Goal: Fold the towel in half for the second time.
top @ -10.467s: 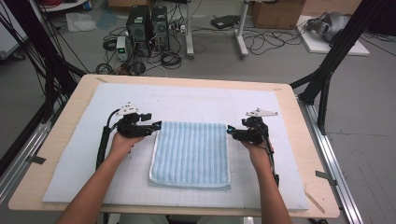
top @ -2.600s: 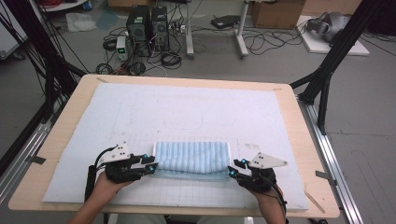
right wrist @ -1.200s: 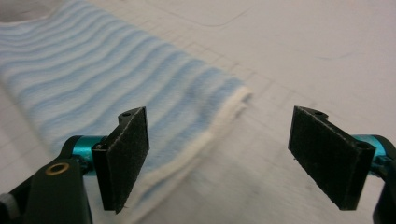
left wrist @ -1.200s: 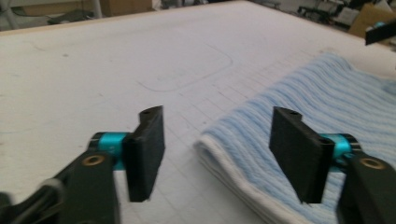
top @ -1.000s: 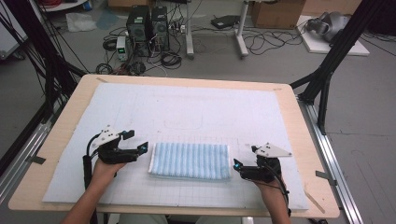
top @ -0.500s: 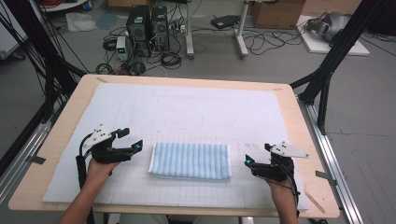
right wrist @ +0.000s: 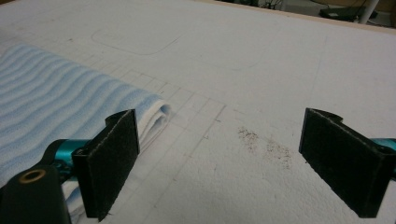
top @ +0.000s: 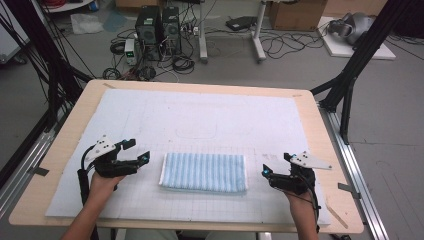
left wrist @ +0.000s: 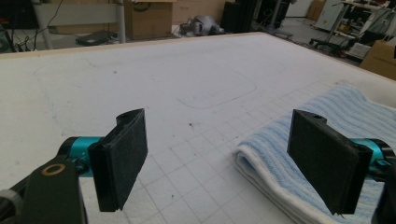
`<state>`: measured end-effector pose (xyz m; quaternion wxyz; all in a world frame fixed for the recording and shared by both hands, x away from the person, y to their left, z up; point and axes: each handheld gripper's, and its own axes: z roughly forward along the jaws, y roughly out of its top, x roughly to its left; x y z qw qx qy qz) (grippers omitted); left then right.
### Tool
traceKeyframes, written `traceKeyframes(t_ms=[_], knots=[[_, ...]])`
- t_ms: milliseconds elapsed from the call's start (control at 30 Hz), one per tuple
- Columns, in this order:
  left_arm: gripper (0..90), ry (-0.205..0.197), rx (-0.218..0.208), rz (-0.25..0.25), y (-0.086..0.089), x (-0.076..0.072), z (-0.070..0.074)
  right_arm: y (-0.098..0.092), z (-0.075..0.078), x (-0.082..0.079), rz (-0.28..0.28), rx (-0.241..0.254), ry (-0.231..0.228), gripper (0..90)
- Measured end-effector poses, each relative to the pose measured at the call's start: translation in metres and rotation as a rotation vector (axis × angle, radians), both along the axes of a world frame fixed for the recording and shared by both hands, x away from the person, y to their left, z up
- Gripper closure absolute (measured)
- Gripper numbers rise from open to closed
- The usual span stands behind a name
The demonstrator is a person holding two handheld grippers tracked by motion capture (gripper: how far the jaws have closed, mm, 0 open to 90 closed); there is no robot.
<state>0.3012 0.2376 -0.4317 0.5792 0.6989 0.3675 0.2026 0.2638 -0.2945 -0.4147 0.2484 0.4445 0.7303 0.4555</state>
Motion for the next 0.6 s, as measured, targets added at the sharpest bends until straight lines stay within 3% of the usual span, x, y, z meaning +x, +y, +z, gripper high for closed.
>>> traceKeyframes(t_ms=[600], knots=[[21.0,0.002,-0.002,-0.002,-0.0010,-0.0002,0.0002,-0.0029,-0.0002,0.0000,-0.011,0.007,-0.008,11.3]])
